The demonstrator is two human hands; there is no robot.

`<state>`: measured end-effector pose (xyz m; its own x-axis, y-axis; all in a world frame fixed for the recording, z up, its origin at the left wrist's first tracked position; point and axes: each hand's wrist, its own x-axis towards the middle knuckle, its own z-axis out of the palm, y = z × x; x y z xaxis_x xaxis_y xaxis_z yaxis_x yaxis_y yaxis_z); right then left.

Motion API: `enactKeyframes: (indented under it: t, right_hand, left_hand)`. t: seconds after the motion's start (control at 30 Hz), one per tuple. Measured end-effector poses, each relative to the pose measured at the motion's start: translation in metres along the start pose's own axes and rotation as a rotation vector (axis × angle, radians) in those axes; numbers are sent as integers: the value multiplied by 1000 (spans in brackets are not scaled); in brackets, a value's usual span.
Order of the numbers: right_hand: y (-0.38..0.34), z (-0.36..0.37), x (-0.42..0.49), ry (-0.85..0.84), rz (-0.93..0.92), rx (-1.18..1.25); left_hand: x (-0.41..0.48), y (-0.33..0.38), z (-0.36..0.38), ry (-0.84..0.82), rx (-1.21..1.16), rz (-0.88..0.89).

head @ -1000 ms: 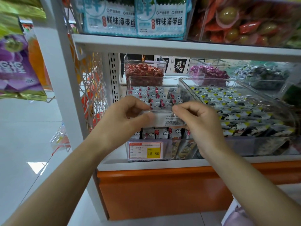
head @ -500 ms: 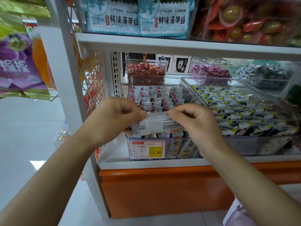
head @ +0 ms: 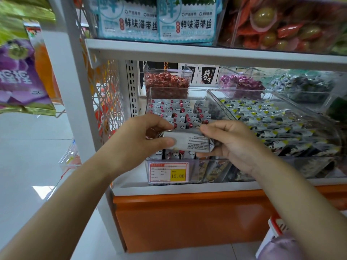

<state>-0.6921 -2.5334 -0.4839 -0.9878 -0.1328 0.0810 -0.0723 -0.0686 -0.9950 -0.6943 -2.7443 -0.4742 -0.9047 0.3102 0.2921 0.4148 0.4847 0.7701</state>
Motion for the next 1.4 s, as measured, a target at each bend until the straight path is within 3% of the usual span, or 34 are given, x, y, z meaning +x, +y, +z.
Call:
enactKeyframes:
  t: [0.3, 0.53, 0.63, 0.73, 0.83, 0.93, 1.07, 1.17, 1.4]
  right_hand:
    - [0, -5, 0, -29, 110, 83]
    - [4, -1, -1, -80, -109, 127]
    - [7, 5, -3, 14, -249, -133]
    - [5, 10, 0, 127, -319, -211]
    - [0, 10, 15, 317, -362, -300]
    - [-5, 14, 41, 406, -361, -415]
    - [-7, 33, 78, 305, -410, -716]
    - [-4, 50, 102, 217, -447, -949]
    - [0, 70, 129, -184, -348, -1357]
  left_hand:
    - [-1, 0, 5, -42, -18, 17]
    - [3, -1, 4, 165, -24, 20]
    - [6, -2, 5, 226, -34, 23]
    - [10, -4, 4, 316, -79, 58]
    - [14, -17, -4, 375, 205, 92]
    - [16, -34, -3, 197, 447, 36]
    - [15, -43, 5, 6, 464, -44]
    - [16, -43, 4, -17, 455, -49]
    - [16, -41, -4, -76, 399, -49]
